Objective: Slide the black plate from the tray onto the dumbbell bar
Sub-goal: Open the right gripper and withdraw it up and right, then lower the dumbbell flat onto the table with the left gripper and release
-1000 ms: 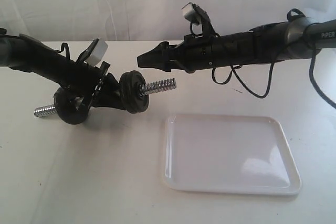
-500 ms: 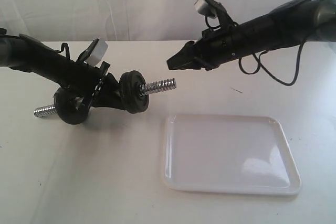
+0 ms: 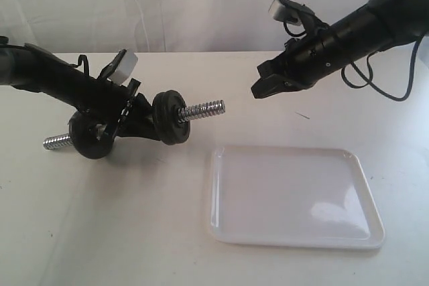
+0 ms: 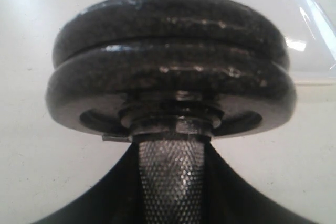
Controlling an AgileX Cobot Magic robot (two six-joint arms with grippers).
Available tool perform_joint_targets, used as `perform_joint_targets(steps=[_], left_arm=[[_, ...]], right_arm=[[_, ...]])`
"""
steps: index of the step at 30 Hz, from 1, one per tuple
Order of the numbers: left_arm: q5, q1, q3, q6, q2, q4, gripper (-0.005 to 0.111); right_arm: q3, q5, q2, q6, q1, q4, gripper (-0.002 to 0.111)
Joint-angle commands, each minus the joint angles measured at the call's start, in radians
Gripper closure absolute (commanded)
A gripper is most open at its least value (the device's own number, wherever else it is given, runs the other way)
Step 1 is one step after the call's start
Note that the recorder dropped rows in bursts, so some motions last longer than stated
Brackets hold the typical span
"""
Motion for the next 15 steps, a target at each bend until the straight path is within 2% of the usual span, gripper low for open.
perform_joint_targets(steps=[1,15], left_arm=[[0.116,-0.011,0.005,0.151,-0.002,-0.106,0.107],[0.104,-0.015,0.005,0.136,-0.002,0.080,0.107]], right_arm=[[-0.002,0.031,-0.013,0.031,-0.006,-0.052,0.108],[-0.002,0.031,-0.013,0.057,-0.006,-0.074,0.108]])
